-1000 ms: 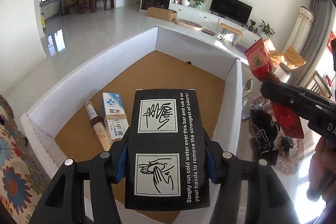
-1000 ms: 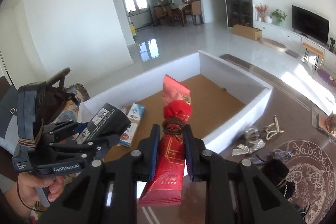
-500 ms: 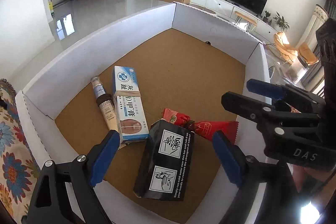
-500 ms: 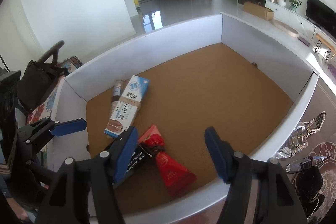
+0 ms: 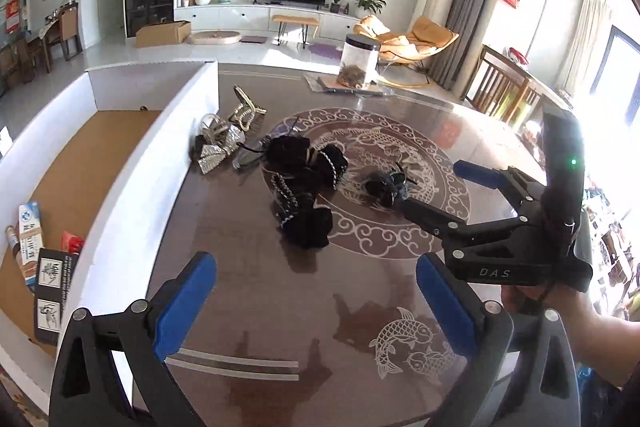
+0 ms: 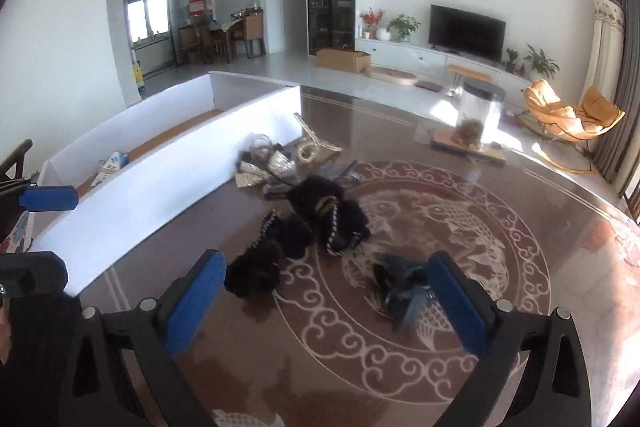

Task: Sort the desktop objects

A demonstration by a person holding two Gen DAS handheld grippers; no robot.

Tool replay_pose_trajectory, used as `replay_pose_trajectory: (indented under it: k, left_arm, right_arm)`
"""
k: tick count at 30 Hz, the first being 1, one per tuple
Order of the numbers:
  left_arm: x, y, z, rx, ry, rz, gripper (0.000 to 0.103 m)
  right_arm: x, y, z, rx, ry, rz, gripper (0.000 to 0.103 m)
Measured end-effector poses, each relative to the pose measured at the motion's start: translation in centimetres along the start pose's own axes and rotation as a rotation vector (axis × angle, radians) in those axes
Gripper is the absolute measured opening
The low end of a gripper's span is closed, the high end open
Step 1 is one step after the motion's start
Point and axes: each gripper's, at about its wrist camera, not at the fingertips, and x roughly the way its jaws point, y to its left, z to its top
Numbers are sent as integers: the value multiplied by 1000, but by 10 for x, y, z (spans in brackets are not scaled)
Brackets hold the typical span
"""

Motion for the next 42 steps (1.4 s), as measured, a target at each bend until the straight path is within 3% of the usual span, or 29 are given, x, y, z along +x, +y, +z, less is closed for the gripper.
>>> replay_pose_trajectory:
  k: [6, 13, 16, 24, 42]
  left_arm:
    - [78, -13, -24, 21, 144, 88, 102]
    - [106, 5, -40, 12, 184, 147, 102]
    - [107, 10, -45, 26, 162, 183, 102]
    - [108, 12, -46, 24, 110, 198, 103]
    - [109, 13, -45, 19, 97, 201, 103]
  right_arm:
    - [15, -27, -62, 76, 137, -36, 101]
    - [43, -5, -60, 40, 197, -55, 101]
    - [55, -3, -65, 51, 230, -59, 101]
    - [58, -3, -67, 92, 205, -86, 103]
    - [58, -4, -66, 91, 205, -86, 103]
